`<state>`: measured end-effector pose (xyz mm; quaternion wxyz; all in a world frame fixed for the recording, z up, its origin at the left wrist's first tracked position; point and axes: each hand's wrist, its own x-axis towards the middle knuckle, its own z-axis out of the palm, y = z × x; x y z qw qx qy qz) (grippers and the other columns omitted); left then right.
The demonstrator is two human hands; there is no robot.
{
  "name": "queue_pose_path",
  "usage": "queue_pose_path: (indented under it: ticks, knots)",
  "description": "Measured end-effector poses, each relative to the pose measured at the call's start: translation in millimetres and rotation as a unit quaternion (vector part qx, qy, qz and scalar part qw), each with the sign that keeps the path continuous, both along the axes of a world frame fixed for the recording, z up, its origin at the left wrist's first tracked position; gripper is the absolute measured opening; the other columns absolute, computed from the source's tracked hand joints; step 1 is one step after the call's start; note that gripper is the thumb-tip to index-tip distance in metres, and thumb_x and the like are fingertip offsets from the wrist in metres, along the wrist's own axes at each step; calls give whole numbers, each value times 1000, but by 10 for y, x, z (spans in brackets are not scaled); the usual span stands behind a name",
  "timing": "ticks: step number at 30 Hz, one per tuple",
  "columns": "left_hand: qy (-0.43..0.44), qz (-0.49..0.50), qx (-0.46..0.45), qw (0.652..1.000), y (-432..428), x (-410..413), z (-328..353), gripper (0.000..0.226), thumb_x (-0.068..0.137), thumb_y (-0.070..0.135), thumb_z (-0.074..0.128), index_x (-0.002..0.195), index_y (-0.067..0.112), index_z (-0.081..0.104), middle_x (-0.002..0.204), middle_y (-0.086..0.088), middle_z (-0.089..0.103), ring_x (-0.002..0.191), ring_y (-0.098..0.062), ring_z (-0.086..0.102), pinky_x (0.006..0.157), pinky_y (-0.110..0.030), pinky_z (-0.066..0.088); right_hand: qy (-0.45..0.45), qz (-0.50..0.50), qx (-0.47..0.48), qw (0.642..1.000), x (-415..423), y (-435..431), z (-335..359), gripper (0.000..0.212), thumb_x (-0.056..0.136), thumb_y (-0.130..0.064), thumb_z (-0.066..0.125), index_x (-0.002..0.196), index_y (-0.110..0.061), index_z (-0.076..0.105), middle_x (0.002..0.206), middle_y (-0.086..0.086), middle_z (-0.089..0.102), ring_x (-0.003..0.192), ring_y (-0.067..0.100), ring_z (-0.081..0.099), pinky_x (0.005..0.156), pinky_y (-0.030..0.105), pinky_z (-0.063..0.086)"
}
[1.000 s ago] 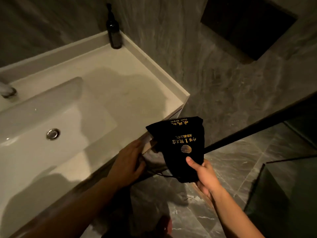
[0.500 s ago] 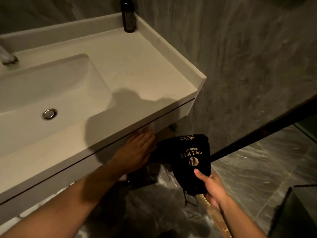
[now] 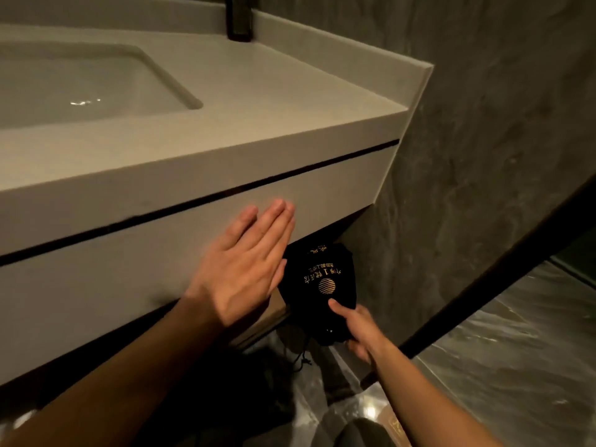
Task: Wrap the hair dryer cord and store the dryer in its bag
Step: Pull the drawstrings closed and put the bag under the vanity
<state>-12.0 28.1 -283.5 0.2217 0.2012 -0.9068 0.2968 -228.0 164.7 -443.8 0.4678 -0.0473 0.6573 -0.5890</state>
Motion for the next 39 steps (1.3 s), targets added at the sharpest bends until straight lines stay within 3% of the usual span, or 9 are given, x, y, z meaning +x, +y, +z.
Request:
queue_pose_path:
  ticks: [4, 8, 14, 18, 21, 24, 26, 30, 39]
  knots:
    - [4, 9, -38, 999, -6, 3, -21, 63, 103, 32, 31, 155, 0, 18, 166, -15, 11, 154, -26, 3, 125, -46, 2, 4, 2, -27, 1000, -38, -327, -149, 12, 95, -11, 72, 106, -5, 73, 88, 12, 83, 80, 26, 80, 68, 38, 66]
    - [27, -7, -67, 997, -37, -9, -30, 58, 102, 27, 34, 153, 0, 26, 164, -15, 19, 153, -27, 12, 124, -47, 12, 15, -3, -28, 999, -86, -576, -200, 24, 92, -14, 76, 112, -2, 70, 97, 18, 82, 93, 36, 78, 86, 51, 63]
    - [36, -20, -79, 996, -24, -9, -9, 57, 102, 26, 32, 153, 0, 29, 163, -15, 23, 153, -27, 16, 123, -48, 16, 76, -30, -12, 997, -207, -727, -131, 58, 85, -27, 84, 127, 7, 64, 116, 22, 76, 101, 35, 75, 92, 47, 62]
    - [54, -26, -83, 995, -25, -21, -8, 57, 101, 25, 35, 152, 1, 30, 162, -15, 25, 152, -27, 19, 122, -49, 20, 89, -52, -5, 995, -183, -617, -124, 64, 82, -55, 79, 119, -8, 59, 118, 12, 72, 111, 30, 70, 98, 44, 59]
    - [62, -31, -88, 994, -32, -28, -17, 57, 100, 25, 38, 152, 1, 32, 161, -15, 27, 151, -27, 21, 121, -49, 23, 235, -43, 72, 968, -74, -424, -257, 100, 78, -73, 70, 143, 0, 49, 137, 16, 62, 127, 35, 61, 110, 50, 50]
    - [62, -33, -97, 993, -37, -32, -25, 57, 100, 26, 39, 151, 1, 33, 161, -15, 28, 151, -27, 22, 121, -50, 23, 472, -69, 154, 865, 159, -224, -323, 82, 90, -61, 65, 144, -1, 48, 141, 19, 55, 134, 36, 49, 110, 49, 41]
    - [61, -30, -101, 992, -37, -29, -23, 57, 100, 26, 40, 151, 1, 34, 161, -14, 28, 151, -27, 23, 121, -50, 23, 533, -67, 107, 837, 312, -190, -325, 76, 90, -55, 68, 144, -5, 50, 141, 14, 55, 135, 32, 49, 109, 48, 40]
    - [56, -25, -108, 992, -34, -23, -13, 57, 100, 26, 40, 151, 1, 34, 161, -14, 28, 151, -28, 23, 121, -50, 22, 509, 15, 36, 860, 396, -348, -474, 81, 85, -39, 82, 149, -3, 48, 145, 13, 52, 134, 26, 52, 112, 36, 45]
    - [40, -7, -139, 989, -56, -37, -38, 59, 100, 25, 43, 151, -1, 31, 161, -17, 28, 151, -30, 23, 121, -51, 21, 501, 18, 27, 865, 52, -510, -495, 69, 89, -19, 79, 149, 0, 50, 149, 19, 57, 139, 30, 54, 117, 27, 34]
